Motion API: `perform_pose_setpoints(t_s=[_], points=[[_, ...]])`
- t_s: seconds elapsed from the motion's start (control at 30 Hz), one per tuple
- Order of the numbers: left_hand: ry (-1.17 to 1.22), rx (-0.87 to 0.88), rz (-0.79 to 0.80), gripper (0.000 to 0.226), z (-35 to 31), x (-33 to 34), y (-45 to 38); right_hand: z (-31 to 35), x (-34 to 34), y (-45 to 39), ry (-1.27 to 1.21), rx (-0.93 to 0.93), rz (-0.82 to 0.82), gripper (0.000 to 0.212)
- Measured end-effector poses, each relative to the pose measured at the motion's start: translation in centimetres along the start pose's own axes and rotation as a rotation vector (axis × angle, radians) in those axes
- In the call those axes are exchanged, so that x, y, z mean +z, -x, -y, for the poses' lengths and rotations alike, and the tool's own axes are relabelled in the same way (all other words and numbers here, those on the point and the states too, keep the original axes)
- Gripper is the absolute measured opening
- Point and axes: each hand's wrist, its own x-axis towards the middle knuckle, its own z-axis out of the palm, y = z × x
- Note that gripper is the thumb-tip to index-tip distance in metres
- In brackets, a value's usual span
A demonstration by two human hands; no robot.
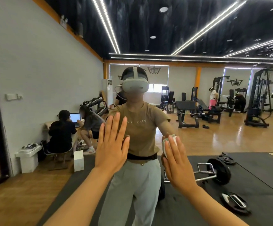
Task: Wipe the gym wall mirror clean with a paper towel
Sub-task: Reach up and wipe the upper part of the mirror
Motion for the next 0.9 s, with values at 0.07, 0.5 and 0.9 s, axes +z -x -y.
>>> perform_pose_setpoints(t_s=[0.07, 0.5, 0.9], points=[[-0.002, 0.009, 0.011, 0.062, 0.2, 0.2, 0.5, 0.1, -0.1, -0.2, -0.024, 0.008, -0.001, 0.056], [0.009, 0.013, -0.028, 0.061, 0.4, 1.5, 0.9, -2.7, -6.2, -17.7, 0.012, -0.044, -0.135, 0.057], [0.017, 0.026, -0.047, 0.063, 0.4, 1.4, 0.9, 2.7, -1.5, -10.3, -0.092, -0.084, -0.114, 0.053]])
